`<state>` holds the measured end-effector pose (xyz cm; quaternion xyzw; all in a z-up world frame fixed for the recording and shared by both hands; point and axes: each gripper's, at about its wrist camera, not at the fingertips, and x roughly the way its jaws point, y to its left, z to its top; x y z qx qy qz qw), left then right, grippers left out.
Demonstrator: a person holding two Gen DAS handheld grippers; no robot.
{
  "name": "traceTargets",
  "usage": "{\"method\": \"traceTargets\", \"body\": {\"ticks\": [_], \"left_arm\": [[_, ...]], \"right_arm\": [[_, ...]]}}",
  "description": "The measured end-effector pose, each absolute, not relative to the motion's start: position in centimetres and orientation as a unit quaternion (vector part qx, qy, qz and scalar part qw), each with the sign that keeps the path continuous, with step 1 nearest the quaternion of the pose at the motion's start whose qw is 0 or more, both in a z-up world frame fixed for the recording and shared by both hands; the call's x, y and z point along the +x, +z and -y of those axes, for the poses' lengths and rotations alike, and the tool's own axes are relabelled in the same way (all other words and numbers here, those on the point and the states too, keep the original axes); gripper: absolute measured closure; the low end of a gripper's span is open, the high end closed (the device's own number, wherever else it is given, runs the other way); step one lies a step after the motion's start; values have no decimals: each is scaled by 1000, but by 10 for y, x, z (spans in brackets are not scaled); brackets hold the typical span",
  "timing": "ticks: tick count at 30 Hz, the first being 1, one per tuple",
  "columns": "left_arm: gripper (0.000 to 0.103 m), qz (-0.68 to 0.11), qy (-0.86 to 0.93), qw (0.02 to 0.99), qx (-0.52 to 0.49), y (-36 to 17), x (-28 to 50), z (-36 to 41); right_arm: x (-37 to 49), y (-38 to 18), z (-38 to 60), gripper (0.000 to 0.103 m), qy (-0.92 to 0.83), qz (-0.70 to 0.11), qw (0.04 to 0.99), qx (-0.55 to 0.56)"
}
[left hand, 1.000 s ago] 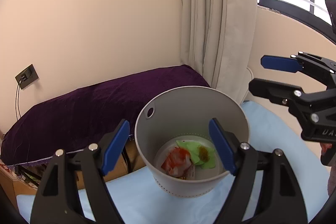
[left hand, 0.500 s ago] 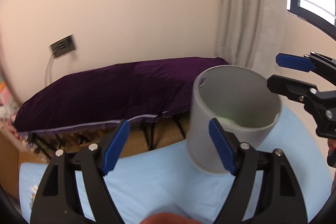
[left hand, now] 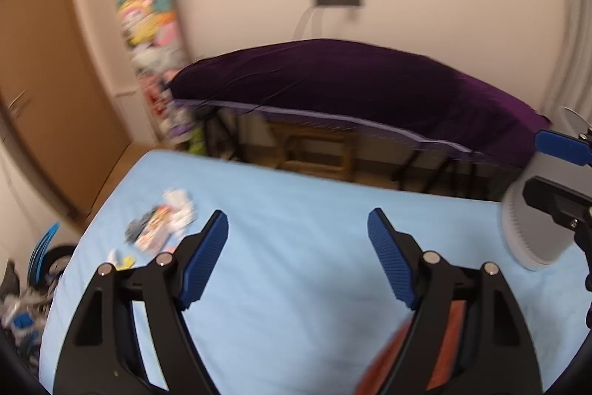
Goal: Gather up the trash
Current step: 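Move both open tools back over the bed toward the pink sock and yellow bow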
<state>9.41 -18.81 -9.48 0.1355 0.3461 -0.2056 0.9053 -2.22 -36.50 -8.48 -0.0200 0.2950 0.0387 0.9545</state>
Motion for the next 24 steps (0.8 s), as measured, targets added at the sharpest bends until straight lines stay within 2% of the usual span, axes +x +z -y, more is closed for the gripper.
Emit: {"method": "traceTargets", "body": {"ticks": [10, 15, 24], "left_arm": [[25, -400, -53, 911, 84, -143, 145, 43], [25, -431, -20, 900, 58, -179, 175, -17], [25, -472, 0, 881, 28, -245, 221, -69]], "right_arm": [[86, -131, 217, 45, 161, -309, 937, -39], [139, -168, 159, 42, 186, -332, 924, -46], [208, -257, 106, 42, 193, -392, 898, -56]]}}
